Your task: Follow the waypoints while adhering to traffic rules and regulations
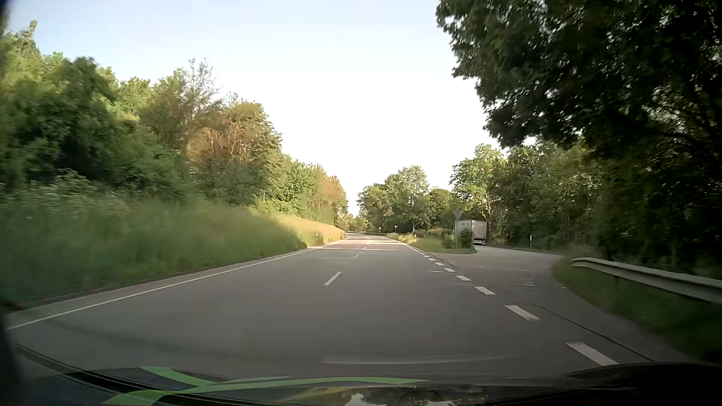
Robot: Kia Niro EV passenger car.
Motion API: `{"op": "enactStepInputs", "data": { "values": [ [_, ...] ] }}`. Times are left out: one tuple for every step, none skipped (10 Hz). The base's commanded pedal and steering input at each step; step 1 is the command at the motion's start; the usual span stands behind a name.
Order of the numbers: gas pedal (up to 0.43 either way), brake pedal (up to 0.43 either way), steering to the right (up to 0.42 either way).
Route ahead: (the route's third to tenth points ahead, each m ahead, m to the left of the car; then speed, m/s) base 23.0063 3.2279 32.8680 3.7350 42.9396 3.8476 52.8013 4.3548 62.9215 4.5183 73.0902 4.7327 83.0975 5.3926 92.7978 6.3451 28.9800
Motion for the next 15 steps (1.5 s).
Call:
{"op": "enactStepInputs", "data": {
  "values": [
    [0.248,0.0,-0.003],
    [0.22,0.0,-0.004],
    [0.22,0.0,-0.004],
    [0.22,0.0,-0.004],
    [0.228,0.0,-0.005],
    [0.24,0.0,-0.006],
    [0.248,0.0,-0.006],
    [0.26,0.0,-0.006],
    [0.26,0.0,-0.006],
    [0.26,0.0,-0.006],
    [0.26,0.0,-0.006],
    [0.26,0.0,-0.006],
    [0.209,0.0,-0.006],
    [0.177,0.0,-0.006],
    [0.177,0.0,-0.006]
  ]
}}
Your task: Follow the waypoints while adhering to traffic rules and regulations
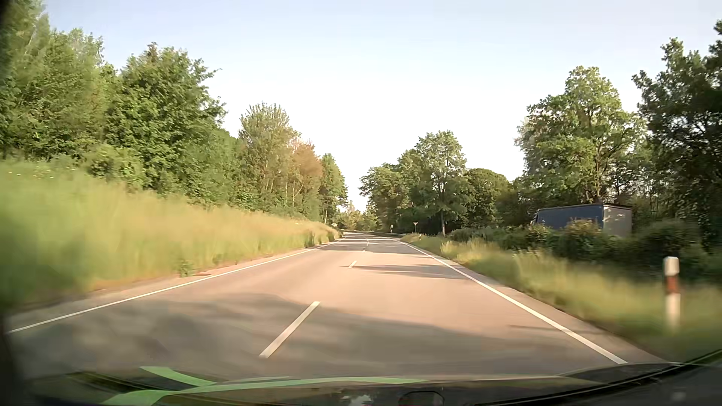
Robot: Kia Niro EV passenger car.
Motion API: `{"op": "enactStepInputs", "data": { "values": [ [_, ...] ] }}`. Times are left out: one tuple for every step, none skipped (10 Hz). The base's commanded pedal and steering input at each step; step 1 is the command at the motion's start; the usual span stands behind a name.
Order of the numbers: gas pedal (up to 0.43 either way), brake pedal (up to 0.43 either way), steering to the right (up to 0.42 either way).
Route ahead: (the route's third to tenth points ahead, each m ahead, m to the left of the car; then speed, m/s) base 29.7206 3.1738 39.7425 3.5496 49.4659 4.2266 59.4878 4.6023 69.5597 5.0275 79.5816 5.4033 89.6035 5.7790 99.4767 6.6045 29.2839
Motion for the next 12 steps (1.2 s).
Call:
{"op": "enactStepInputs", "data": {
  "values": [
    [0.197,0.0,-0.006],
    [0.228,0.0,-0.006],
    [0.24,0.0,-0.006],
    [0.248,0.0,-0.005],
    [0.26,0.0,-0.005],
    [0.26,0.0,-0.004],
    [0.26,0.0,-0.004],
    [0.248,0.0,-0.004],
    [0.209,0.0,-0.004],
    [0.177,0.0,-0.004],
    [0.177,0.0,-0.004],
    [0.189,0.0,-0.004]
  ]
}}
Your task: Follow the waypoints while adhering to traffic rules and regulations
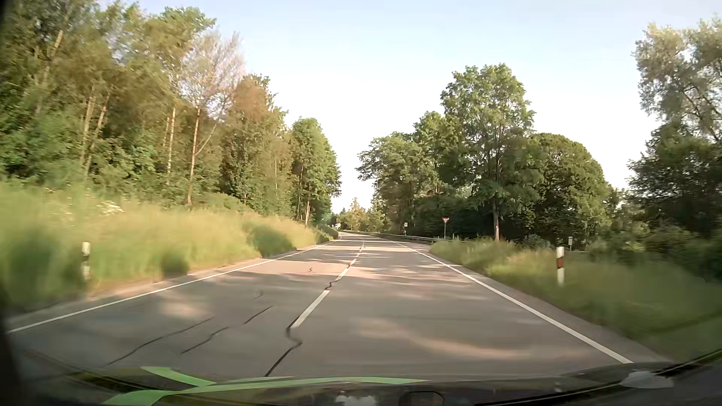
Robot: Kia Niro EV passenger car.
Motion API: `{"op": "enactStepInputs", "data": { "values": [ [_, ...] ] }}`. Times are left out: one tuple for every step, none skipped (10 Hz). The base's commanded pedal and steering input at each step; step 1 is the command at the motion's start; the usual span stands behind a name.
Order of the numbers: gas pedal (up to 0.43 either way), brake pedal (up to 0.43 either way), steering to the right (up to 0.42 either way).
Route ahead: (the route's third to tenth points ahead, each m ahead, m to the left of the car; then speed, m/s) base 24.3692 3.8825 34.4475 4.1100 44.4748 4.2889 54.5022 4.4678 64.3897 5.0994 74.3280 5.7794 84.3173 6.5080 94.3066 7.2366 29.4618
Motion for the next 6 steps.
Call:
{"op": "enactStepInputs", "data": {
  "values": [
    [0.189,0.0,-0.005],
    [0.197,0.0,-0.005],
    [0.209,0.0,-0.005],
    [0.209,0.0,-0.005],
    [0.209,0.0,-0.006],
    [0.209,0.0,-0.006]
  ]
}}
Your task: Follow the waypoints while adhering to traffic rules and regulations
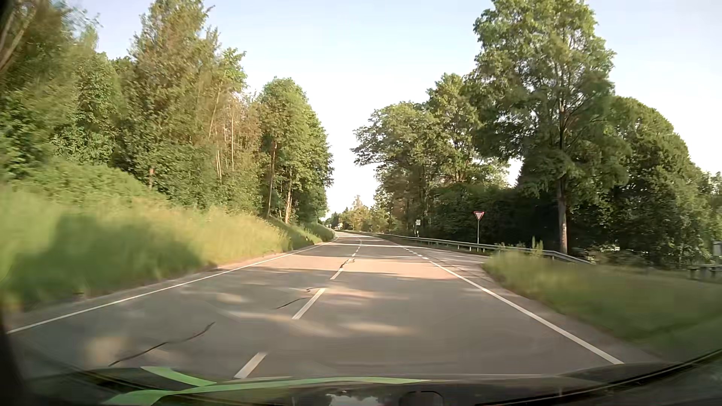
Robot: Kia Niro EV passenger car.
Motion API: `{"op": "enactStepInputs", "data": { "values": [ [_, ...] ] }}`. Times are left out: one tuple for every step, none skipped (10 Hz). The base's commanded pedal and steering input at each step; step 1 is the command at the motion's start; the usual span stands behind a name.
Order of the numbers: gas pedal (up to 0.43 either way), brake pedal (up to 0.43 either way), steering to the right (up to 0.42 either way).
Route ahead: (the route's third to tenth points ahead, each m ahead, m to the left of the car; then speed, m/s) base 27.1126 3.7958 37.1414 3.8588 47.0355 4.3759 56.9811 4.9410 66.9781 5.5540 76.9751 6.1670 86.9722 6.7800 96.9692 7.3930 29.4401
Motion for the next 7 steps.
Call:
{"op": "enactStepInputs", "data": {
  "values": [
    [0.209,0.0,-0.007],
    [0.197,0.0,-0.008],
    [0.157,0.0,-0.009],
    [0.118,0.0,-0.009],
    [0.087,0.0,-0.01],
    [0.039,0.0,-0.01],
    [0.0,0.0,-0.009]
  ]
}}
